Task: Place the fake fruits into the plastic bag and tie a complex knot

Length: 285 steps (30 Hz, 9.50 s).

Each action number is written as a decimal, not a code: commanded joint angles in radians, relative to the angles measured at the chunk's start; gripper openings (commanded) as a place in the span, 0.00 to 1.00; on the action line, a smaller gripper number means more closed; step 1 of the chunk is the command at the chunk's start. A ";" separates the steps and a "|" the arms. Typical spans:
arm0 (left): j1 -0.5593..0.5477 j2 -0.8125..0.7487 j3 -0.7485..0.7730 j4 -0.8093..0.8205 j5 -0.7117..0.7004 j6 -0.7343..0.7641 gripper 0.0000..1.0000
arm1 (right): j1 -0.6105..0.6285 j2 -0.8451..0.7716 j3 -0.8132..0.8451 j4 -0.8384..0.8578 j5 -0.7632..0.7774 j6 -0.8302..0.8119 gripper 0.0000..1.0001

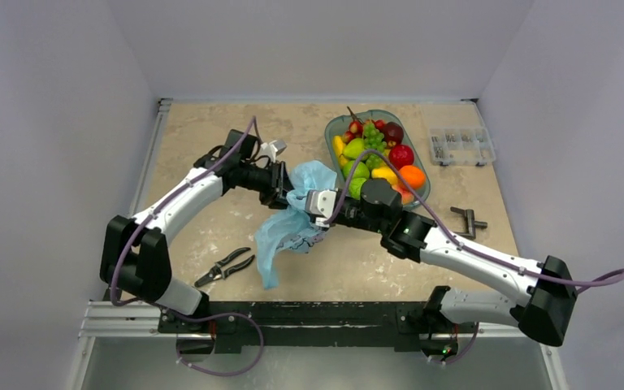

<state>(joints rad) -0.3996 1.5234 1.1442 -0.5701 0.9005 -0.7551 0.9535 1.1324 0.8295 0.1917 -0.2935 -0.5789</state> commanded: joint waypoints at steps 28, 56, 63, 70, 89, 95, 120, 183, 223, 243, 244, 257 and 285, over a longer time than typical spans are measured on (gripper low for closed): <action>-0.132 -0.551 -0.206 -0.040 -0.544 0.633 1.00 | -0.076 0.036 0.255 0.023 0.246 0.734 0.00; -0.167 -0.527 -0.169 0.237 -0.495 0.688 1.00 | -0.281 0.125 0.285 0.079 -0.075 1.006 0.00; -0.291 -0.401 -0.231 0.373 -0.699 0.633 1.00 | -0.281 0.141 0.298 0.089 -0.093 1.059 0.00; -0.216 -0.386 -0.285 0.246 -0.797 0.605 0.66 | -0.290 0.136 0.312 0.056 -0.180 1.140 0.00; 0.248 -0.789 -0.317 -0.117 -0.069 0.706 0.00 | -0.447 0.235 0.401 -0.270 -0.247 0.769 0.00; 0.148 -0.774 -0.242 -0.055 -0.368 0.796 0.66 | -0.400 0.255 0.388 -0.169 -0.317 0.928 0.00; -0.275 -0.496 -0.180 0.213 -0.735 0.776 0.11 | -0.356 0.282 0.383 -0.214 -0.406 0.977 0.62; 0.398 -0.224 -0.409 0.222 0.026 -0.266 0.00 | -0.349 0.208 0.450 -0.806 -0.724 0.025 0.00; -0.243 -0.573 -0.402 -0.402 -0.567 1.596 0.36 | -0.527 0.411 0.370 -0.155 -0.723 0.885 0.00; 0.163 -0.498 -0.091 -0.418 -0.156 1.726 0.47 | -0.503 0.385 0.544 -0.565 -0.508 0.290 0.98; 0.162 -0.491 -0.078 -0.419 -0.136 1.748 0.47 | -0.503 0.398 0.574 -0.581 -0.497 0.245 0.99; 0.039 -0.424 0.001 -0.417 -0.214 1.902 0.46 | -0.378 0.650 0.820 -0.790 -0.606 -0.134 0.99; 0.085 -0.425 0.402 -0.259 -0.382 0.876 0.74 | -0.341 0.391 0.477 -0.224 -0.126 0.894 0.00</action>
<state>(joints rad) -0.2810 1.1362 1.4235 -0.7765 0.2909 0.2836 0.6209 1.5532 1.3525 -0.1562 -0.6186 0.0254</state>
